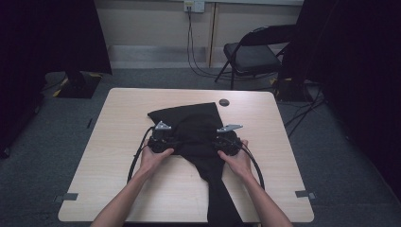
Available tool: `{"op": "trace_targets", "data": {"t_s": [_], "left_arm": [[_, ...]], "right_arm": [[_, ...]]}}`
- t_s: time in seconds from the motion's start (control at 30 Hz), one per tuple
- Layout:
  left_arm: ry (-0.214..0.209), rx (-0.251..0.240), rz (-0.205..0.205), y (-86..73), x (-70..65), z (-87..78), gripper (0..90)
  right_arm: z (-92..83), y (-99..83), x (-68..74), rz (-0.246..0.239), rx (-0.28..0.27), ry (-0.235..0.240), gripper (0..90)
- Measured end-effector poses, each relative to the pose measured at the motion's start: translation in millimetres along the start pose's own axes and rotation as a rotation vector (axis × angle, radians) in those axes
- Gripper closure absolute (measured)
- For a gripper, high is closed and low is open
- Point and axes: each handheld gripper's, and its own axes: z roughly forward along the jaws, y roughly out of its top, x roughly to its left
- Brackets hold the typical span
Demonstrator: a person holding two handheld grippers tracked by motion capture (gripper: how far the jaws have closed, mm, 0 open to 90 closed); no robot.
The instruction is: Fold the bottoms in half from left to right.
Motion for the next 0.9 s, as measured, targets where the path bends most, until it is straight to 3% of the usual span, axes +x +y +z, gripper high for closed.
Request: {"op": "trace_targets", "data": {"t_s": [0.07, 0.13, 0.2, 0.27, 0.4, 0.47, 0.53, 0.6, 0.63, 0.67, 0.7, 0.8, 0.9], "left_arm": [[-0.001, 0.005, 0.025, -3.0, -1.0, -8.5, 56.2], [-0.006, 0.010, 0.040, -5.7, -5.2, -18.1, 52.6], [-0.013, 0.021, 0.072, -6.9, -10.1, -24.3, 48.3], [-0.009, 0.023, 0.088, -9.5, -14.1, -27.2, 47.4], [0.019, 0.048, 0.117, -15.7, -17.4, -19.4, 48.6], [0.045, 0.046, 0.112, -18.1, -13.4, -11.7, 49.3], [0.046, 0.026, 0.083, -17.4, -11.3, -9.4, 49.1], [0.080, 0.027, 0.128, -16.5, -12.4, -7.1, 49.2], [0.089, 0.031, 0.142, -16.2, -12.4, -6.7, 49.3], [0.102, 0.031, 0.158, -16.0, -11.3, -6.4, 49.3], [0.098, 0.024, 0.142, -16.2, -10.7, -6.1, 49.3], [0.099, 0.018, 0.137, -16.0, -8.0, -7.6, 49.8], [0.092, 0.020, 0.121, -15.5, -7.0, -10.4, 51.4]], "right_arm": [[-18.4, -3.4, 0.5, 0.015, -0.038, 0.009, 54.0], [-41.5, -9.8, 4.5, 0.022, -0.064, 0.014, 51.5], [-63.9, -20.9, 13.5, 0.001, -0.083, 0.059, 57.0], [-77.5, -35.8, 25.6, -0.023, -0.062, 0.105, 65.1], [-76.7, -62.2, 49.0, -0.065, 0.012, 0.184, 63.4], [-70.5, -66.7, 56.7, -0.110, 0.045, 0.166, 56.9], [-62.5, -68.0, 57.3, -0.092, 0.065, 0.165, 50.0], [-57.6, -68.9, 59.2, -0.103, 0.062, 0.158, 47.8], [-56.2, -67.4, 61.5, -0.104, 0.063, 0.162, 48.9], [-54.6, -66.1, 67.1, -0.152, 0.056, 0.155, 64.2], [-54.6, -66.1, 67.1, -0.152, 0.056, 0.155, 64.2], [-54.5, -63.6, 72.2, -0.165, 0.057, 0.185, 86.0], [-62.7, -58.9, 75.1, -0.140, 0.029, 0.241, 89.6]]}}
